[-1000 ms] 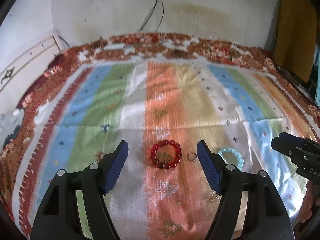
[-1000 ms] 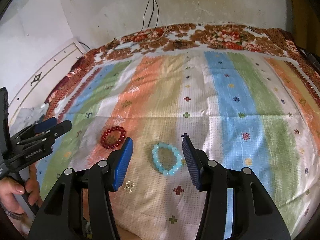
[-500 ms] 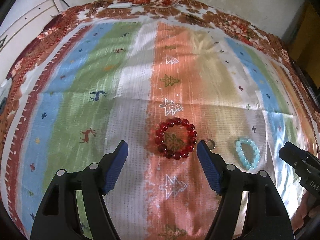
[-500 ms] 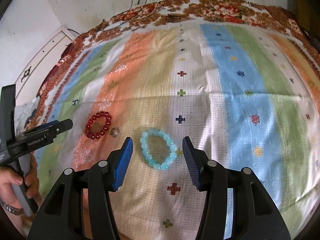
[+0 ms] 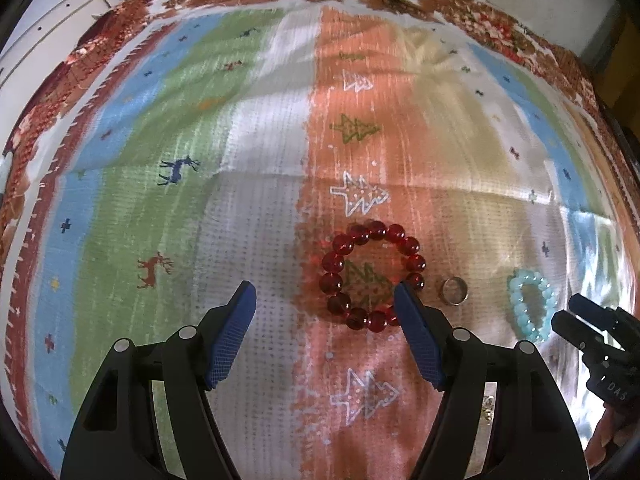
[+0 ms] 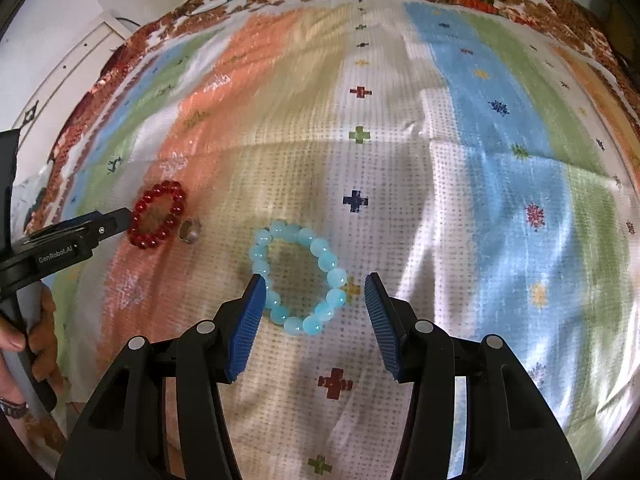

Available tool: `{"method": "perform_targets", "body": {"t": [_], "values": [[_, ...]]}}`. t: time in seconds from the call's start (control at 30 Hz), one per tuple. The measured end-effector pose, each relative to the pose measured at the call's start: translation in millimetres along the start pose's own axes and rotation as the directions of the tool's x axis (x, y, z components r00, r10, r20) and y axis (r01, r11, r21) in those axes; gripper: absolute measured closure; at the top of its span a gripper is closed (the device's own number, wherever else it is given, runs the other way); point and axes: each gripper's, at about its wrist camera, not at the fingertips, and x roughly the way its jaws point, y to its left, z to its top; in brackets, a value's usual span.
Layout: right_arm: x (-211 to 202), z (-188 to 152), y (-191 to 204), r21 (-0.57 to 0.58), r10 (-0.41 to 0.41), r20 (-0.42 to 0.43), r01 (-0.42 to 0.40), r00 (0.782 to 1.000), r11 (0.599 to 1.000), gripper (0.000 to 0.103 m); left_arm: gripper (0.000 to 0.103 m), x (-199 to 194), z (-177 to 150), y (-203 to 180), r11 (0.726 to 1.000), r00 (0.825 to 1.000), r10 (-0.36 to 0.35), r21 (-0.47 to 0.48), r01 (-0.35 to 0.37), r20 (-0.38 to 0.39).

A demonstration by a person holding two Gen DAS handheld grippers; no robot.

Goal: Organize jewelry
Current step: 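Move left gripper to red bead bracelet while right gripper approaches light blue bracelet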

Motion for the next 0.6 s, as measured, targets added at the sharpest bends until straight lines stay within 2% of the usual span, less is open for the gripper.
{"method": "perform_targets", "body": {"t": [0.13,0.23,0.6], "values": [[8.0,2.7,0.3,-0.016,-0.052,-0.005,0.052,0.999,0.999,0.052,0.032,10.6,-0.7,-2.9,1.000,1.000,0.010,0.020,-0.009,-0.025],[16.2,2.5,-1.3,-0.013,-0.054,-0.031,0.054,0.998,0.998,0.052,0.032,16.2,-0.8,-4.5,0.999,0.999,0.016,0.029,-0.015,-0.040],[21.8,2.0,2.1,-0.041,-0.083,-0.037,0.081,0.996,0.996,0.052,0.033,26.5,0.1,-5.2,0.998,0.998,0.031,0.050,-0.029,-0.046]]}}
